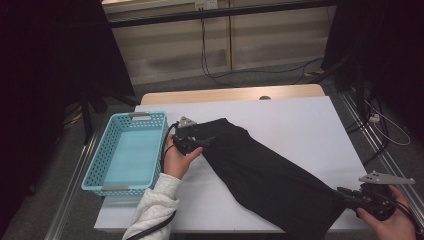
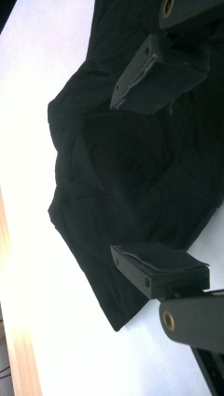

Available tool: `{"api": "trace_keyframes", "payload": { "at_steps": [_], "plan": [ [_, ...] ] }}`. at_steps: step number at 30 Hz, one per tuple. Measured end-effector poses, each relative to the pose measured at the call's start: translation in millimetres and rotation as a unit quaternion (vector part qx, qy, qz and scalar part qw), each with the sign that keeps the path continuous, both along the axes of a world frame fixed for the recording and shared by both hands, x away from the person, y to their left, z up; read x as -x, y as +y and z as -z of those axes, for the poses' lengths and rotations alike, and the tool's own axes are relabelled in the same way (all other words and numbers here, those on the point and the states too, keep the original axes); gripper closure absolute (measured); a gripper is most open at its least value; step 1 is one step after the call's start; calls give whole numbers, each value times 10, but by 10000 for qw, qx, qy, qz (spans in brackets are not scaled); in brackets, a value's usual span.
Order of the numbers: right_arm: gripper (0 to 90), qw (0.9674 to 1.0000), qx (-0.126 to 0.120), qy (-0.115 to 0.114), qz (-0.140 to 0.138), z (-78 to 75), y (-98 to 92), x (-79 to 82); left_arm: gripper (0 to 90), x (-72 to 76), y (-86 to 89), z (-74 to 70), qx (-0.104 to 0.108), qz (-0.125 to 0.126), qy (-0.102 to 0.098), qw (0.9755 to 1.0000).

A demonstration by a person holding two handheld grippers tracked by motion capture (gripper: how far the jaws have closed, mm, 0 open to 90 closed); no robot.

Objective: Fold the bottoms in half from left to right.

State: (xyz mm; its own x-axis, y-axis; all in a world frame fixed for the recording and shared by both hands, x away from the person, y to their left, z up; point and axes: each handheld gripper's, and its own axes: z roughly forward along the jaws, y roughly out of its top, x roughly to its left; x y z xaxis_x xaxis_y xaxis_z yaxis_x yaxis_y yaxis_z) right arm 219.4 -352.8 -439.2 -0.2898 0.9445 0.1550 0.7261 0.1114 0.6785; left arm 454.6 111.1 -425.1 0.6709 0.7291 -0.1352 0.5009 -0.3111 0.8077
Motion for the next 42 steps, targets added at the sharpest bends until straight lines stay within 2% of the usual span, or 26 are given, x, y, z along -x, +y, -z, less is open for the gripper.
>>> {"api": "trace_keyframes", "payload": {
  "at_steps": [4, 8, 13, 15, 16, 19, 20, 22, 26, 28, 31, 32, 34, 36, 39, 42],
  "plan": [
    [881, 9999, -69, 110, -47, 52, 49, -35, 257, -6, 2, 5, -21, 17, -19, 10000],
    [900, 9998, -109, 155, -115, 47, 64, -51, 257, -2, 2, -1, 4, 22, -3, 10000],
    [900, 9998, -158, -150, -4, -116, -34, -10, 257, -5, 15, -1, 18, 0, -8, 10000],
    [865, 9997, -147, -213, 27, -138, -36, -17, 256, -6, 20, -2, 22, 9, 0, 10000],
    [815, 9996, -98, -251, 44, -134, -31, -32, 255, -5, 20, -1, 24, -1, -4, 10000],
    [749, 9995, -21, -286, 160, -82, 0, -98, 254, -2, 16, -2, 8, 13, -2, 10000],
    [702, 9995, -13, -265, 181, -61, 13, -119, 254, -1, 14, -3, 4, 27, 7, 10000],
    [697, 9997, 11, -187, 144, -34, 49, -153, 254, -2, 11, 0, 4, 32, 1, 10000],
    [610, 9997, 56, -214, 90, -19, 120, -221, 252, -5, 11, 13, 6, 30, 16, 10000],
    [603, 9997, 66, -212, 105, -3, 135, -257, 249, -4, 12, 13, 4, 28, 24, 10000],
    [551, 9997, 72, -69, 204, 84, 136, -307, 246, -7, 20, 9, -37, 34, 8, 10000],
    [552, 9997, 85, 15, 234, 121, 141, -318, 245, -11, 27, 6, -61, 51, -11, 10000],
    [553, 9998, 114, -46, 162, 158, 164, -323, 245, -13, 39, 0, -55, 27, 1, 10000],
    [620, 9999, 135, 7, 21, 152, 212, -319, 244, -16, 46, -1, -13, 0, -12, 10000],
    [637, 9991, 413, -12, -51, 150, 287, -319, 244, -17, 55, 0, -12, -18, -9, 10000],
    [752, 9995, 314, -17, 8, 159, 262, -325, 244, -14, 57, 1, -21, -20, 8, 10000]
  ]
}}
